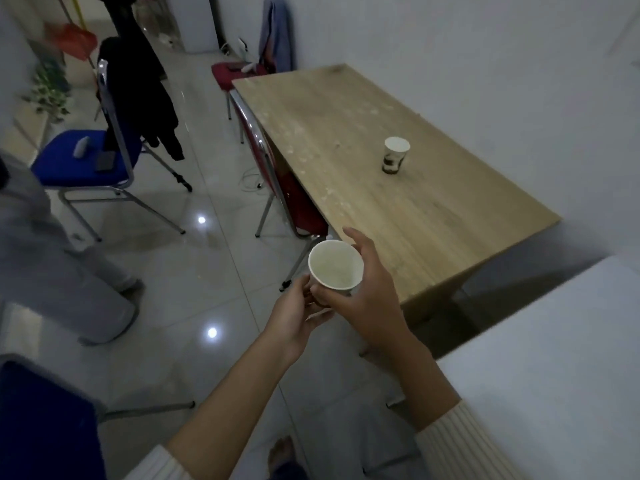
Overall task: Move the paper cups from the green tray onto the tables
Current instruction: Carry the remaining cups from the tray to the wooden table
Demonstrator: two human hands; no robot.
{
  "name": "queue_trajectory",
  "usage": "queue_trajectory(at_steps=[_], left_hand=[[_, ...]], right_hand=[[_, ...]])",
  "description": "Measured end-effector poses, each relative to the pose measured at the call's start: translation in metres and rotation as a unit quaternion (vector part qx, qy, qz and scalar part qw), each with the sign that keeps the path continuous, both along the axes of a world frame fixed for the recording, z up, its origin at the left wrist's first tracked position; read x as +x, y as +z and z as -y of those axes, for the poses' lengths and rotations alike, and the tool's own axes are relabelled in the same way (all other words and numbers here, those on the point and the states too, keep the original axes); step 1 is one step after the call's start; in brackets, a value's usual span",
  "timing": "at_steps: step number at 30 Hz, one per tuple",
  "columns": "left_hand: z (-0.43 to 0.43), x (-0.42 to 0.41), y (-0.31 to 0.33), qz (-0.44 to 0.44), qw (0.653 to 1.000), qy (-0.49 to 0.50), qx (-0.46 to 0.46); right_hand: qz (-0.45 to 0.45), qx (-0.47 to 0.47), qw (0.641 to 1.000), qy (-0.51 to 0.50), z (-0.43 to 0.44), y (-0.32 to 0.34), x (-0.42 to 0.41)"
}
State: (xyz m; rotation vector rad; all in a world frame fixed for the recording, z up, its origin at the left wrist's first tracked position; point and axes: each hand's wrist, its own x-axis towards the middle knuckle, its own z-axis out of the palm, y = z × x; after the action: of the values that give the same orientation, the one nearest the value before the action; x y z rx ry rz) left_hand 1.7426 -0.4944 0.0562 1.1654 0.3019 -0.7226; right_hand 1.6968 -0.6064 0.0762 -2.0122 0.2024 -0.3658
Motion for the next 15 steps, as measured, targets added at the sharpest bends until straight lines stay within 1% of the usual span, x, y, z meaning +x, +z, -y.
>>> queue_trajectory(at_steps=[3,7,12,15], left_hand=[[0.007,0.060,0.000,-0.002,1.000,0.003,0.021],[0.023,0.130,-0.005,0.000,1.000,-0.016,0.013],[0.065,0.221,-0.019,-0.005,1.000,-0.019,0.010],[0.096,0.269,-0.022,-0.024,1.000,-0.016,0.011]], right_hand=[[-0.002,0.006,1.000,-0.015,0.009,0.003,0.057],[-0.005,0.003,1.000,-0.025,0.027,-0.001,0.125],[-0.020,0.008,1.000,-0.016,0.066,-0.010,0.209],[-0.032,0.013,0.999,-0.015,0.095,-0.016,0.255]])
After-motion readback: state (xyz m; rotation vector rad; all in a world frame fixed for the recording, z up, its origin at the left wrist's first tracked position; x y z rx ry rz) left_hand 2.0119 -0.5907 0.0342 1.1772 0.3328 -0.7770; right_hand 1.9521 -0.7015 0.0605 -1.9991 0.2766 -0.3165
